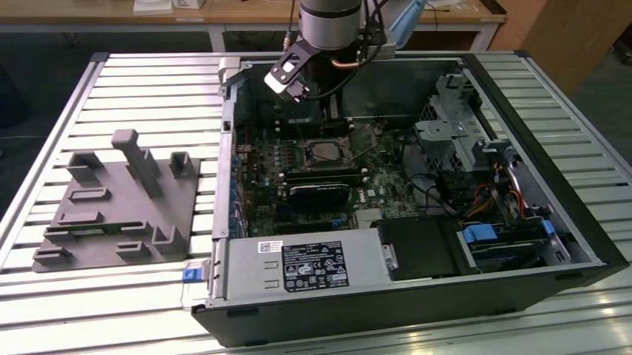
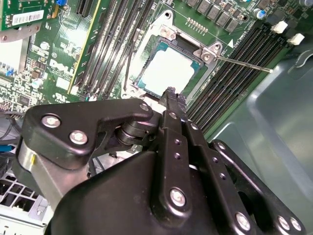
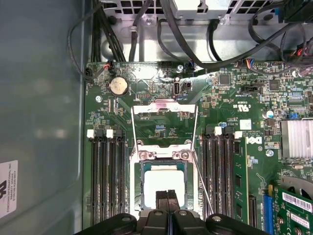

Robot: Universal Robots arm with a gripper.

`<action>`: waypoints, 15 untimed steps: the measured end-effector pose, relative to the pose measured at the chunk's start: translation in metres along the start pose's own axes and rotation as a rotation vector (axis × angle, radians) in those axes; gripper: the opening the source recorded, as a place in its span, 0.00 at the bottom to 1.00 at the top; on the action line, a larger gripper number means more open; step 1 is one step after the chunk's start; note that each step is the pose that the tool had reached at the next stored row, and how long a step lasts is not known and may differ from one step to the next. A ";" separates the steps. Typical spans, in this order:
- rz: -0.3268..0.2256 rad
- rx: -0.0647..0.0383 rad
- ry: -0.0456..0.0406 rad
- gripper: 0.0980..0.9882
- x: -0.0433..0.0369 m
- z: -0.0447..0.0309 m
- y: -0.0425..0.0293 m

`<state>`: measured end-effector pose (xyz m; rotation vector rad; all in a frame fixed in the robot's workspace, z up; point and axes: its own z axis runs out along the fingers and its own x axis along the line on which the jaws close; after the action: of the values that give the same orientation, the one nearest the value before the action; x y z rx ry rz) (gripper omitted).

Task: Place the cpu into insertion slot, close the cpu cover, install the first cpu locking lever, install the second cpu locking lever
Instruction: 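Close the cpu cover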

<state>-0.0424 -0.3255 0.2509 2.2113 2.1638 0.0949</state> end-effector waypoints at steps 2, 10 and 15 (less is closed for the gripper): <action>0.000 0.000 0.0000 0.01 0.0000 -0.0001 0.0000; 0.000 0.000 -0.0004 0.01 0.0000 -0.0010 0.0000; 0.000 0.000 0.0001 0.01 0.0001 -0.0062 0.0005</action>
<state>-0.0424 -0.3255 0.2571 2.2114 2.1638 0.0949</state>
